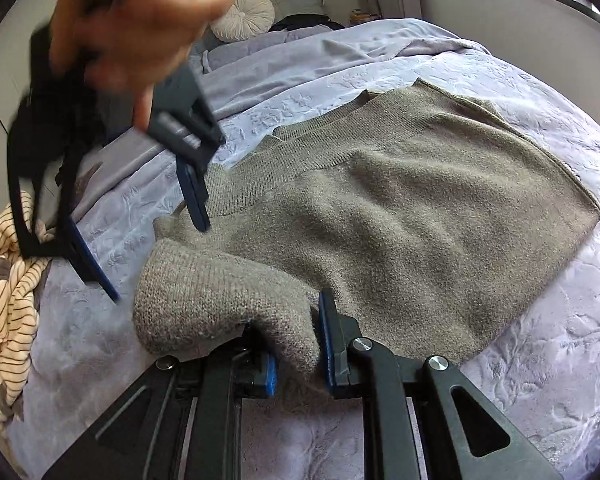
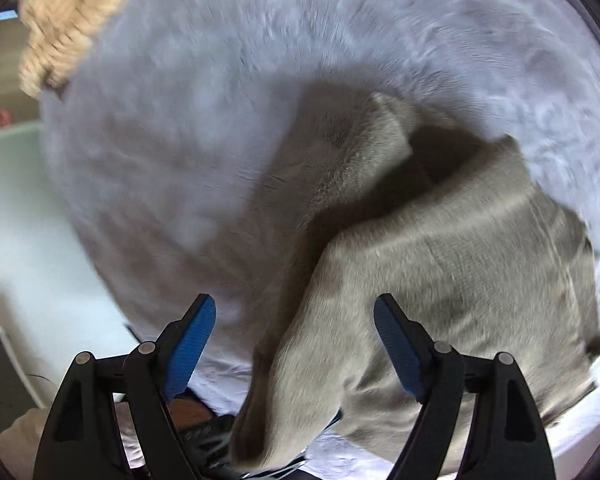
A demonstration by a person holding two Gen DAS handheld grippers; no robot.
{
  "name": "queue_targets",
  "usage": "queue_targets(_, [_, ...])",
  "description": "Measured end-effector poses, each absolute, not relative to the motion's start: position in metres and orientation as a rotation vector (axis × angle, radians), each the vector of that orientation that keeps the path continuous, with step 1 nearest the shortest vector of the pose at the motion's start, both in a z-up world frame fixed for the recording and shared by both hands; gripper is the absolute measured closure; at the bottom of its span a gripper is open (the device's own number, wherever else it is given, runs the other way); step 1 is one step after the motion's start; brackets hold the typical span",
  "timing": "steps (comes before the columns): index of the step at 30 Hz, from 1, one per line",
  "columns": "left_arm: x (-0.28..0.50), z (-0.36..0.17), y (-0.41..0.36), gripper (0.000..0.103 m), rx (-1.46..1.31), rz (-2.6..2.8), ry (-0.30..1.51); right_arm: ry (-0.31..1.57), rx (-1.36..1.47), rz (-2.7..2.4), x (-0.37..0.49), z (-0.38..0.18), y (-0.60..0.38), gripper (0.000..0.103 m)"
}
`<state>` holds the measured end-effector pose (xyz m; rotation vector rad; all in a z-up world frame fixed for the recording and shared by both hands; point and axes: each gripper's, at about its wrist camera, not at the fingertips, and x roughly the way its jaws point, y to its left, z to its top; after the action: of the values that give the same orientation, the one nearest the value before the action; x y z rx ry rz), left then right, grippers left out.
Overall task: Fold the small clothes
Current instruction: 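Grasp the folded sweater edge with the left tool while the right tool grasps it too, then lift the held edge with both tools and fold the sweater in half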
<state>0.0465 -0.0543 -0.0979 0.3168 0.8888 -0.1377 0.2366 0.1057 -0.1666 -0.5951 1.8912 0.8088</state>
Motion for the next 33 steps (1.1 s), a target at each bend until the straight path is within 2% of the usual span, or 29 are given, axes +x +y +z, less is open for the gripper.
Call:
queue_targets(8, [0.049, -0.098, -0.055, 0.085, 0.3, -0.126, 0.898, 1.877, -0.798, 0.705, 0.215, -0.202, 0.129, 0.02])
queue_targets(10, [0.05, -0.098, -0.054, 0.085, 0.302, -0.122, 0.901, 1.829, -0.828, 0.701, 0.213, -0.198, 0.129, 0.057])
queue_targets(11, [0.05, -0.098, -0.053, 0.085, 0.298, -0.118, 0.904, 1.779, -0.849, 0.689, 0.214, -0.193, 0.126, 0.091])
queue_targets(22, [0.042, -0.045, -0.075, 0.085, 0.287, -0.183, 0.79, 1.631, -0.138, 0.861, 0.248, -0.092, -0.011, 0.091])
queue_targets(33, [0.045, 0.005, -0.165, 0.085, 0.422, -0.36, 0.657, 1.339, 0.239, 0.847, 0.264, -0.01, -0.177, 0.091])
